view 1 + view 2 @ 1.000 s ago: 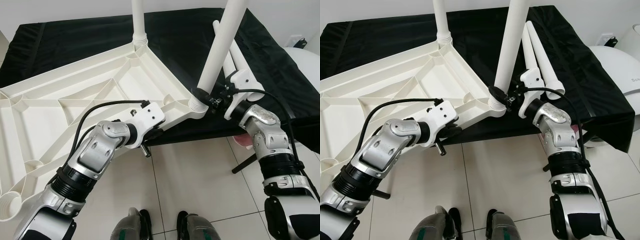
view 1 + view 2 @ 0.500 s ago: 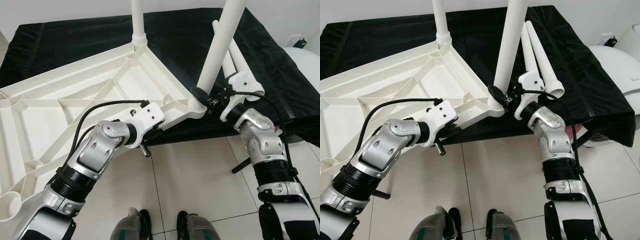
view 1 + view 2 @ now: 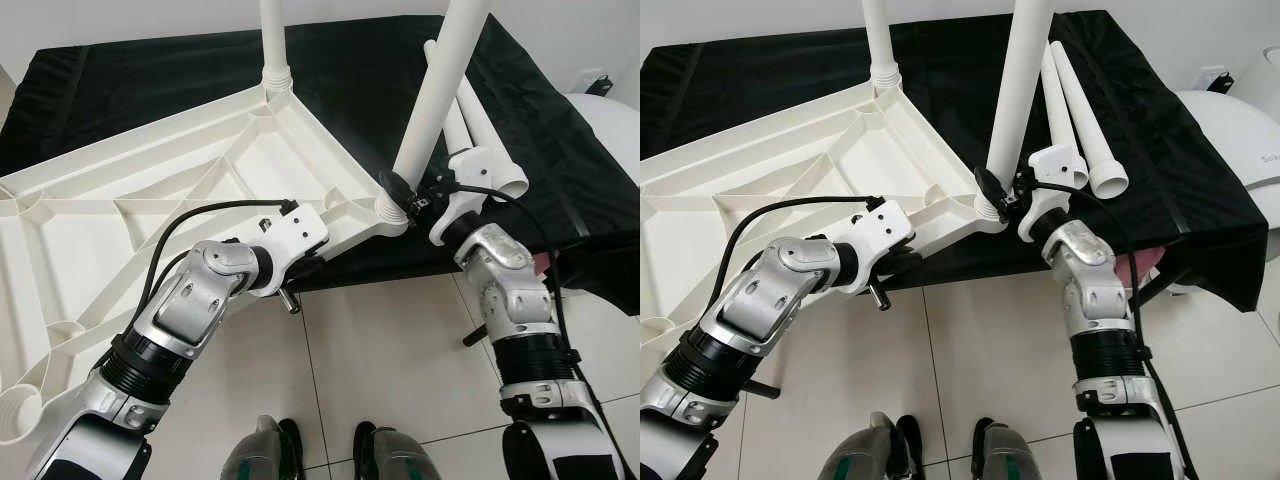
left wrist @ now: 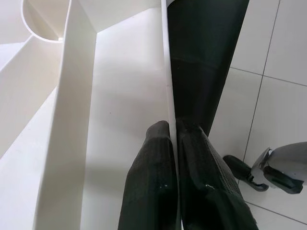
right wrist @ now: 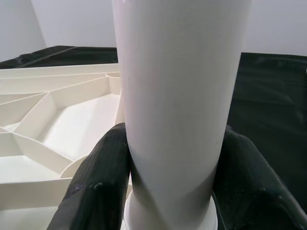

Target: Building children table

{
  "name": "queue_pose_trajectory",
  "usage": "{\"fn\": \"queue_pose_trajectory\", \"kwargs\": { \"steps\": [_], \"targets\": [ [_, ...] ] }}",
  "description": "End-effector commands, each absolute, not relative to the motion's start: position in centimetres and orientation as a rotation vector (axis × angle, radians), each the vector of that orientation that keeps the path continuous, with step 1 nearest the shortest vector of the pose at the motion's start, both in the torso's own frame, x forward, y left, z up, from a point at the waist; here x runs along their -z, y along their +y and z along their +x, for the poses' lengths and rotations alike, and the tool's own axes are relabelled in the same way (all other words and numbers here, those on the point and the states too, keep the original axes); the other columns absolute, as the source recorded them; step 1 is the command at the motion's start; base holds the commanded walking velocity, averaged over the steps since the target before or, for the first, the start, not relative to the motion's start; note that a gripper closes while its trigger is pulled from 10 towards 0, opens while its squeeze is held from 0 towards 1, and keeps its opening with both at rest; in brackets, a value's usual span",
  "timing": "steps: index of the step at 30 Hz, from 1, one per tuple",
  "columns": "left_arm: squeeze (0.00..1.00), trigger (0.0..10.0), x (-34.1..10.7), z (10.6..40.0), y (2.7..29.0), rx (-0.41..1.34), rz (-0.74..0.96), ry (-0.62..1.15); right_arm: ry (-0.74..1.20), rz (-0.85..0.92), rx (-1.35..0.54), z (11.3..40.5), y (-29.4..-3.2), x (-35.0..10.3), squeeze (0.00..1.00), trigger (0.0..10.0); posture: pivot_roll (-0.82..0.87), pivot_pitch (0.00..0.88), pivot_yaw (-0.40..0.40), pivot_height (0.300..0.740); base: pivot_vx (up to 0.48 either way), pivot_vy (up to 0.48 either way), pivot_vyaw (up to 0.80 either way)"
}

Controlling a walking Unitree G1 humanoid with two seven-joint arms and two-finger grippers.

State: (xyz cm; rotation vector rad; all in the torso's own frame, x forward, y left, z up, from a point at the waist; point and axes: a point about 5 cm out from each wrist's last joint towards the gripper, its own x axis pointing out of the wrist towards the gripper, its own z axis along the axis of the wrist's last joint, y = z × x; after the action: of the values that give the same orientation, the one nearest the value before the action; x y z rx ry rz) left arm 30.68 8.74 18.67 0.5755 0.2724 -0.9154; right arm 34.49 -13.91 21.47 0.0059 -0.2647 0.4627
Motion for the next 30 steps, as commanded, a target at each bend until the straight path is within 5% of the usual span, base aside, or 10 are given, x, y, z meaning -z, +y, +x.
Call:
{"fn": "queue_pose_trajectory", "kwargs": {
  "steps": [1, 30],
  "targets": [
    [0.0, 10.0, -18.7, 30.7, 8.9, 0.892, 0.601, 0.26, -0.293, 0.05, -0.459, 34.1, -13.0, -22.0, 0.0, 10.0, -0.09, 0.183, 0.033, 0.74, 0.0, 0.0, 0.0],
    [0.0, 10.0, -18.7, 30.7, 8.7, 0.893, 0.603, 0.254, -0.291, 0.046, -0.067, 33.0, -9.6, -22.6, 0.0, 10.0, -0.08, 0.162, 0.025, 0.74, 0.0, 0.0, 0.0]
  ]
}}
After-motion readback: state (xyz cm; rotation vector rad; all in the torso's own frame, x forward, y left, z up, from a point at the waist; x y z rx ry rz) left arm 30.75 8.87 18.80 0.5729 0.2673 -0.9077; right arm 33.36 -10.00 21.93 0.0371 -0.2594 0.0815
